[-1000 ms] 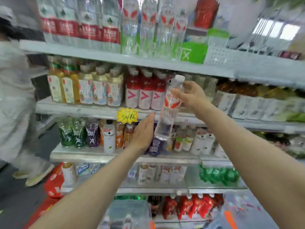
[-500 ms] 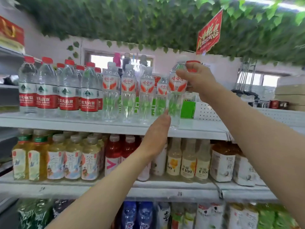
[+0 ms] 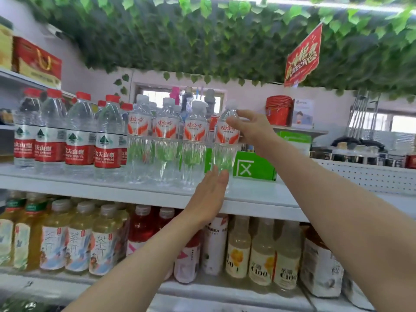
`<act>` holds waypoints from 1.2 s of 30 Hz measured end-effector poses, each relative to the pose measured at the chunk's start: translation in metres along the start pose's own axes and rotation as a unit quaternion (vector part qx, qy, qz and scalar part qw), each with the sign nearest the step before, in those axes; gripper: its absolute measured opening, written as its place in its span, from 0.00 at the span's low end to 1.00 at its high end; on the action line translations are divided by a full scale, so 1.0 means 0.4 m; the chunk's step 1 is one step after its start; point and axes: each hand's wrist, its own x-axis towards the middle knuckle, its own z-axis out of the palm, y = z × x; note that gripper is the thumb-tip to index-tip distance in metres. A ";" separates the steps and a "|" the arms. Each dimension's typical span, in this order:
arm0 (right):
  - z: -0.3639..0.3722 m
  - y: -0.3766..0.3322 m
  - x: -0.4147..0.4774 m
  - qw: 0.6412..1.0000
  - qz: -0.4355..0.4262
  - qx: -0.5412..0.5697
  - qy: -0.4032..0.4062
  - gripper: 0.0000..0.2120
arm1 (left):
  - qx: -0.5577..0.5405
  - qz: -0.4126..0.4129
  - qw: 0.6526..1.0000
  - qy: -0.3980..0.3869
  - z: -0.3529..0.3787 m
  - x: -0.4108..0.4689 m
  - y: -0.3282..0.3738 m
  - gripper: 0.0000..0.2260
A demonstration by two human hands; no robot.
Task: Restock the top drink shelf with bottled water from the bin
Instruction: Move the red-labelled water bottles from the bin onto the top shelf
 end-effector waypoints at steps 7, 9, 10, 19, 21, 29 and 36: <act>0.009 0.018 0.015 1.000 0.001 -0.013 -0.006 0.23 | 0.032 -0.006 0.999 0.008 0.008 0.019 -0.012 0.34; 0.012 0.023 0.022 1.000 0.010 -0.016 -0.005 0.24 | 0.030 -0.012 0.999 0.011 0.010 0.025 -0.014 0.34; 0.014 0.026 0.025 1.000 0.014 -0.016 -0.006 0.24 | 0.030 -0.015 0.999 0.013 0.011 0.028 -0.015 0.35; 0.031 0.028 0.041 0.999 0.026 -0.027 -0.022 0.31 | 0.039 -0.030 0.999 0.023 0.018 0.054 -0.030 0.38; 0.028 0.032 0.041 0.999 0.034 -0.022 -0.022 0.31 | 0.049 -0.024 0.998 0.021 0.021 0.052 -0.033 0.37; 0.049 0.009 0.018 0.996 0.058 -0.073 -0.001 0.29 | 0.044 -0.033 0.998 0.012 0.009 0.043 -0.022 0.38; 0.061 -0.050 -0.058 0.975 0.055 -0.209 0.043 0.27 | 0.042 -0.011 0.999 0.031 -0.083 -0.030 0.015 0.39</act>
